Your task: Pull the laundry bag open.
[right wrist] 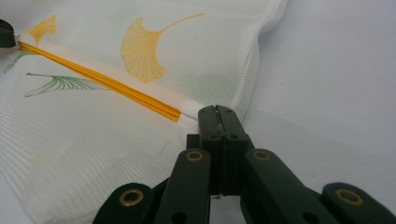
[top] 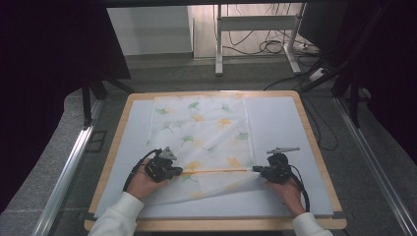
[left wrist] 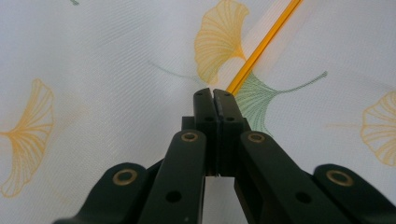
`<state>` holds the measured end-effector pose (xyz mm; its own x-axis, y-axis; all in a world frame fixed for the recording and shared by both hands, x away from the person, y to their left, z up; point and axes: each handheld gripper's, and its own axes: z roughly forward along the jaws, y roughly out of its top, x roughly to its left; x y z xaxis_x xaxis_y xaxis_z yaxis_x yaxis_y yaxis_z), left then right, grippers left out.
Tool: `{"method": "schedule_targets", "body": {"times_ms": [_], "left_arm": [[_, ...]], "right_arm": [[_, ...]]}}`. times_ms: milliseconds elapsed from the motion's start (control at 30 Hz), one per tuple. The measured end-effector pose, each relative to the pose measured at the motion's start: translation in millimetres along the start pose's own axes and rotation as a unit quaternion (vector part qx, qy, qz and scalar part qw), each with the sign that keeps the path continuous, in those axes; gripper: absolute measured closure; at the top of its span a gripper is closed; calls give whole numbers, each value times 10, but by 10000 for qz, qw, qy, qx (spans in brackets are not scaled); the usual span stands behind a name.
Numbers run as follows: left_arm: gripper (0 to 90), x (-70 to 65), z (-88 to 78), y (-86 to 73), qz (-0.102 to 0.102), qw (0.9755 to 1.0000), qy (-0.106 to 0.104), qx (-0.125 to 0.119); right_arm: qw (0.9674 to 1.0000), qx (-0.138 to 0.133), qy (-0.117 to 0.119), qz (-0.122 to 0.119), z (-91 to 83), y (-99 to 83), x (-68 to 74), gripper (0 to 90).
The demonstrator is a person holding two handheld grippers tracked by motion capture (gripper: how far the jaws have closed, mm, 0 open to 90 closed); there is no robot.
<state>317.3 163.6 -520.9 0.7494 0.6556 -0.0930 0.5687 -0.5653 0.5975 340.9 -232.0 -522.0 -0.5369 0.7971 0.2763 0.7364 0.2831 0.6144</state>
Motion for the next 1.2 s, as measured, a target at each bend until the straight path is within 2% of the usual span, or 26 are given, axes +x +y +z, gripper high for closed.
{"method": "schedule_targets", "body": {"times_ms": [767,1200], "left_arm": [[900,105,-130,-175,-197,9998,94,9],[900,191,-245,-321,-330,9991,249,32]], "right_arm": [[10000,1,35,-9,2,3,-7,900],[10000,-20,-3,-47,1,-4,7,899]]}}
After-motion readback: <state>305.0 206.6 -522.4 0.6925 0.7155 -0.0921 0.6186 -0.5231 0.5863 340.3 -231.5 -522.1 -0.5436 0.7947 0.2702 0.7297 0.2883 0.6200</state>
